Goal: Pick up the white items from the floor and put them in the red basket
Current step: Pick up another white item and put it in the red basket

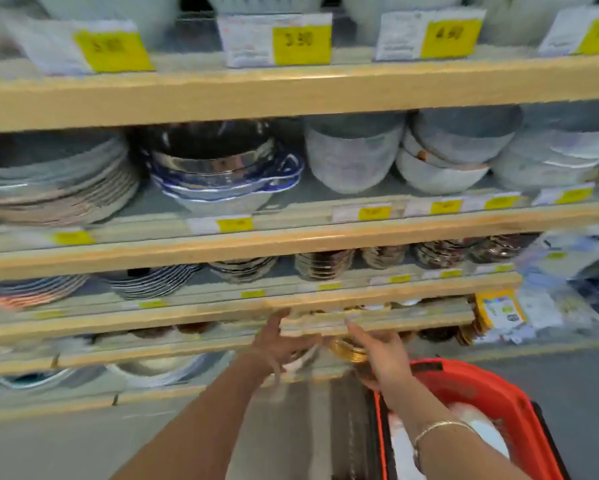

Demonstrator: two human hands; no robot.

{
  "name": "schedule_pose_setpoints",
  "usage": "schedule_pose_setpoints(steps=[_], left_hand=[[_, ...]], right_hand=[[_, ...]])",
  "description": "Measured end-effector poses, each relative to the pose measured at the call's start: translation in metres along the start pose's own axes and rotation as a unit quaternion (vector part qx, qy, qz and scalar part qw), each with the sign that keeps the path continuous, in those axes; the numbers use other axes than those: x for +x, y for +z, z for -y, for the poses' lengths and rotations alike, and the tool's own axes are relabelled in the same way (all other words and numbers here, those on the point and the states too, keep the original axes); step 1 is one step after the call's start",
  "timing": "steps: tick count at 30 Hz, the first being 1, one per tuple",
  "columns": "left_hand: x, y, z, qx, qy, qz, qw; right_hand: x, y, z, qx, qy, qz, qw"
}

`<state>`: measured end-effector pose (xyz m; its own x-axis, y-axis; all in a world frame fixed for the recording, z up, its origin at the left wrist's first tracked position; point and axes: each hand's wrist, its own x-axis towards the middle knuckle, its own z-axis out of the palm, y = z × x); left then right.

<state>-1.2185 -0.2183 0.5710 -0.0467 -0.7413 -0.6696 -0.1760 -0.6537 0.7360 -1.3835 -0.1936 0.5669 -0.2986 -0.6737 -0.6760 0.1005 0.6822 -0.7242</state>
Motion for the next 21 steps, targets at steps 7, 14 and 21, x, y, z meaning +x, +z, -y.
schedule_pose_setpoints(steps=[7,14,21], left_hand=[[-0.12,-0.21,0.086,-0.093,0.042,-0.16,0.982],[-0.313,-0.386,0.206,-0.189,-0.002,-0.37,0.91],[-0.427,-0.494,0.313,-0.312,-0.018,-0.483,0.818]], right_hand=[[-0.129,0.2,-0.022,-0.148,-0.07,0.146,0.976],[-0.305,0.375,-0.094,-0.305,-0.105,0.307,0.895],[-0.427,0.519,-0.172,-0.393,-0.123,0.436,0.8]])
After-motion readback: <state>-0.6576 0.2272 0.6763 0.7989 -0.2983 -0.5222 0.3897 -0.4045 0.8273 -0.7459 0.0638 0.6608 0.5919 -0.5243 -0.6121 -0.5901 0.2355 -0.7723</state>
